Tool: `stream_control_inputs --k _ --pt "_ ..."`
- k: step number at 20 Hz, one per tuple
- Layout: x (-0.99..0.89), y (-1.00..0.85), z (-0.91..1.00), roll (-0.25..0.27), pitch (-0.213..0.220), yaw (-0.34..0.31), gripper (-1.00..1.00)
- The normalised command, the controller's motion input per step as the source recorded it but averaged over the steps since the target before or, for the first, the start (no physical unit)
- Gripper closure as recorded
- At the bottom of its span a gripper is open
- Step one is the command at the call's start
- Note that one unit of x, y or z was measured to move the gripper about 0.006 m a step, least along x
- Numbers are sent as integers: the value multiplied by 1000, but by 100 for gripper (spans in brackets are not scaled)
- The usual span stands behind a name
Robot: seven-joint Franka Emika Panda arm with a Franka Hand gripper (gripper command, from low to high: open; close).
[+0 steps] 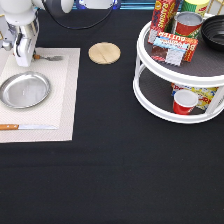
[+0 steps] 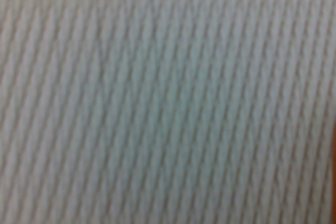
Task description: Arrange plate and fork
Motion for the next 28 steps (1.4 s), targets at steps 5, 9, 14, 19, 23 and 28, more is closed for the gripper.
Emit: stream_control_inputs --k 5,9,14,19,23,28 --pt "-367 4 -37 0 -86 86 100" --pt "-444 -4 -1 0 -77 42 100" --pt "-218 8 -29 -4 -46 18 100" --pt "179 -1 49 0 -14 16 -100" --pt "21 -1 242 0 0 20 -100" --pt "2 0 472 0 0 45 -100"
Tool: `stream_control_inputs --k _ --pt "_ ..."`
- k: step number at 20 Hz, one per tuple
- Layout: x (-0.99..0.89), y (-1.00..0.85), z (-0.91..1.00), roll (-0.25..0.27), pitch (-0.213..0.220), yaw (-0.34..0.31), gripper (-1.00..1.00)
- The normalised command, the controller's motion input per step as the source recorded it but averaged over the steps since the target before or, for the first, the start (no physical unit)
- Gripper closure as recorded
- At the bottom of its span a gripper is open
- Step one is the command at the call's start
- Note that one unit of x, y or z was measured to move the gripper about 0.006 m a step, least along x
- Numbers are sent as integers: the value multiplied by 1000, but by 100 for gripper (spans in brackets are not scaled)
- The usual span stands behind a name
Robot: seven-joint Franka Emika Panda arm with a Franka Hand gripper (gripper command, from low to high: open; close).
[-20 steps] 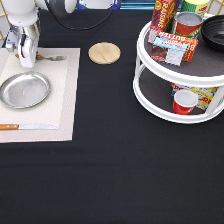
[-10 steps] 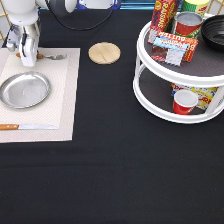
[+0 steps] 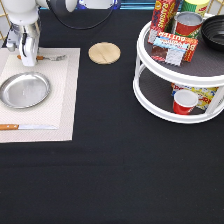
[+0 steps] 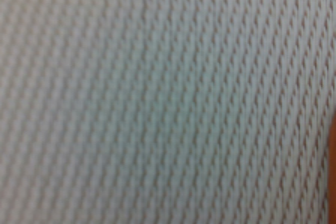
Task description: Arrange plate and fork
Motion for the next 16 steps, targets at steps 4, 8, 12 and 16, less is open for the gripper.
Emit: stream_control_inputs --k 4,8,12,16 --pt "16 322 936 -1 0 37 -100" --pt "0 595 878 -34 -4 42 -100" --pt "61 368 507 -37 6 25 -100" --pt "0 0 0 0 0 0 -100"
